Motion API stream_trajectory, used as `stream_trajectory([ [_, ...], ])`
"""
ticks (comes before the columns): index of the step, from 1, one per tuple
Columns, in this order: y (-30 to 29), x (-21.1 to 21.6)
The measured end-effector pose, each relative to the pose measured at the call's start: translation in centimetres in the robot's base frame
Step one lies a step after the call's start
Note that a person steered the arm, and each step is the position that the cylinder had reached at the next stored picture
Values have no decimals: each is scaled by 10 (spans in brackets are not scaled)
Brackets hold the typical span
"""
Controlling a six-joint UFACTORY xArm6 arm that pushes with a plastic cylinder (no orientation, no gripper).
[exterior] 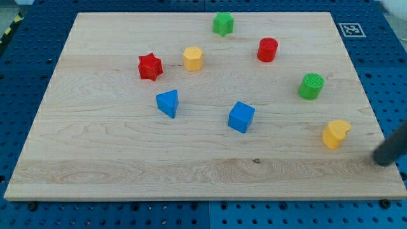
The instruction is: Move the yellow heart to the left of the green circle
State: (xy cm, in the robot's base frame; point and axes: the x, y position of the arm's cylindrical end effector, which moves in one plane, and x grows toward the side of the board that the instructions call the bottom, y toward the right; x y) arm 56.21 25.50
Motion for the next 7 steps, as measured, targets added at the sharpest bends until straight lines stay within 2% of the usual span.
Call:
stream_trajectory([
  [3, -42, -15],
  [4, -42, -49],
  [6, -54, -64],
  [7, -86, -75],
])
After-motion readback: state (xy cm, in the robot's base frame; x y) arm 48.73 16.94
